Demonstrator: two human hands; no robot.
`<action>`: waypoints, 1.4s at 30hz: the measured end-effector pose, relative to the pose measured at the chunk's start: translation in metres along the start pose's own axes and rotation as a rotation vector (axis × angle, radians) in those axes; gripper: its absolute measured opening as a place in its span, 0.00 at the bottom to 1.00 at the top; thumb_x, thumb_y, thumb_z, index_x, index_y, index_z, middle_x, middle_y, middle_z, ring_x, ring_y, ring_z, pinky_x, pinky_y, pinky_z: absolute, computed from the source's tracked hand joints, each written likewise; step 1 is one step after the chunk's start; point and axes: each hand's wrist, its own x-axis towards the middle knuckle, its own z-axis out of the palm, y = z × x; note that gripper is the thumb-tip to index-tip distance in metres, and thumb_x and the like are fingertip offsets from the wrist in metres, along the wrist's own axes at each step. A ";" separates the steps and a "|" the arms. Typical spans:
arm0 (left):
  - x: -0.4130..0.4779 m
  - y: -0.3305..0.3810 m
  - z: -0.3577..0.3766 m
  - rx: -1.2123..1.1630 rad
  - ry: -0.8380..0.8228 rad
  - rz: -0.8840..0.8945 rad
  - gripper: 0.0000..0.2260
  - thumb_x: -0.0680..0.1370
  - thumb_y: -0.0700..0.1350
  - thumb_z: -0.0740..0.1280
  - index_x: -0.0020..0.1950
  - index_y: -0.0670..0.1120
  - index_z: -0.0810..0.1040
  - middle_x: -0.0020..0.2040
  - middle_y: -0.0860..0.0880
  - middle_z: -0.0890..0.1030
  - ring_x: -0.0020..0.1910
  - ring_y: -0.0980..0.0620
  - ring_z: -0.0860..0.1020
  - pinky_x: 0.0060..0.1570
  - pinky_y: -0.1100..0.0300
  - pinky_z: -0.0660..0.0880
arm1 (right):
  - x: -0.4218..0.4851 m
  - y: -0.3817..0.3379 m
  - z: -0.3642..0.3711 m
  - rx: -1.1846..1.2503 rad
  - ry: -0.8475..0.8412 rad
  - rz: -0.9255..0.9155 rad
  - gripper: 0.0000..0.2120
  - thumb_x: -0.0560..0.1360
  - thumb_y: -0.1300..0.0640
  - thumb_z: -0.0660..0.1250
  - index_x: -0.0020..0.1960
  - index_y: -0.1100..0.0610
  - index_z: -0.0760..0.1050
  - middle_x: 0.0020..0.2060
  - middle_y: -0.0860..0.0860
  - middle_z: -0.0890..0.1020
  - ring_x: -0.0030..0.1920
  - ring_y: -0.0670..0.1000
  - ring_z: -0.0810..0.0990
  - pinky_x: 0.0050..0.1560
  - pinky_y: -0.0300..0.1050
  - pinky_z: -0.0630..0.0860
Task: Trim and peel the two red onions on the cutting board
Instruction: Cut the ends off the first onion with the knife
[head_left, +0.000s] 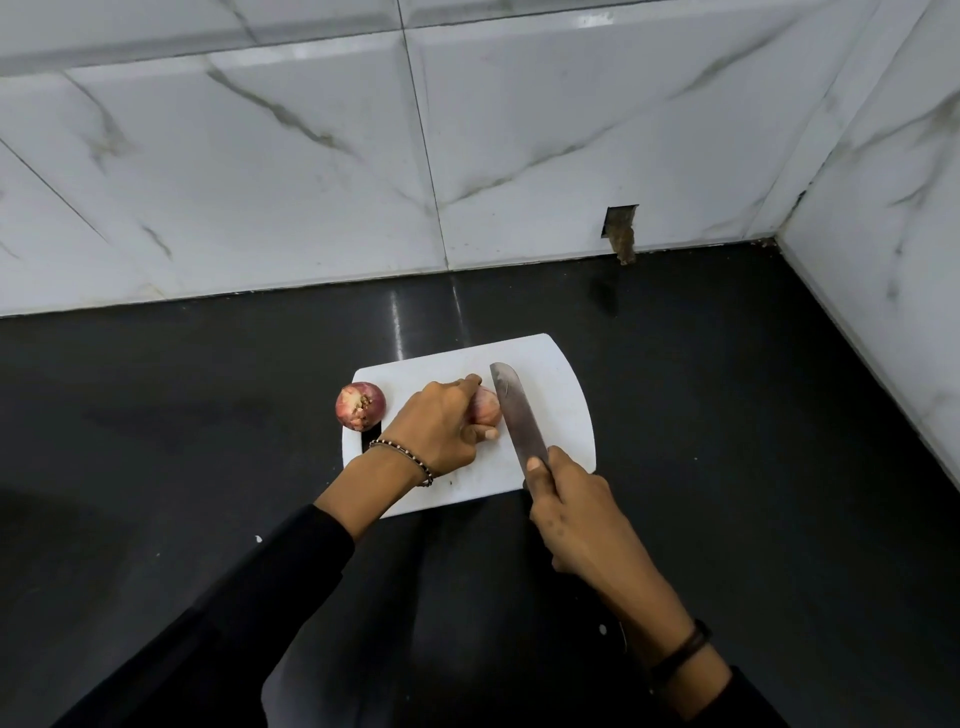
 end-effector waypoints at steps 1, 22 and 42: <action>0.000 0.000 -0.001 -0.003 0.000 -0.001 0.20 0.76 0.44 0.70 0.67 0.43 0.71 0.56 0.44 0.81 0.53 0.43 0.78 0.52 0.50 0.77 | -0.001 -0.001 0.000 -0.002 0.000 0.005 0.12 0.86 0.46 0.49 0.50 0.50 0.67 0.46 0.51 0.76 0.42 0.48 0.77 0.44 0.48 0.81; 0.021 0.013 0.001 -0.183 0.010 -0.053 0.07 0.75 0.39 0.70 0.50 0.45 0.75 0.37 0.58 0.71 0.39 0.56 0.68 0.33 0.75 0.61 | 0.035 -0.014 0.011 -0.238 0.043 0.032 0.11 0.87 0.50 0.48 0.62 0.55 0.64 0.51 0.53 0.76 0.45 0.49 0.78 0.37 0.35 0.73; 0.023 0.004 -0.001 -0.147 0.031 -0.037 0.15 0.73 0.45 0.71 0.58 0.43 0.76 0.41 0.49 0.73 0.40 0.49 0.70 0.41 0.60 0.67 | 0.049 -0.022 0.018 -0.208 0.041 0.014 0.06 0.87 0.54 0.50 0.58 0.55 0.63 0.42 0.50 0.70 0.37 0.46 0.71 0.30 0.34 0.64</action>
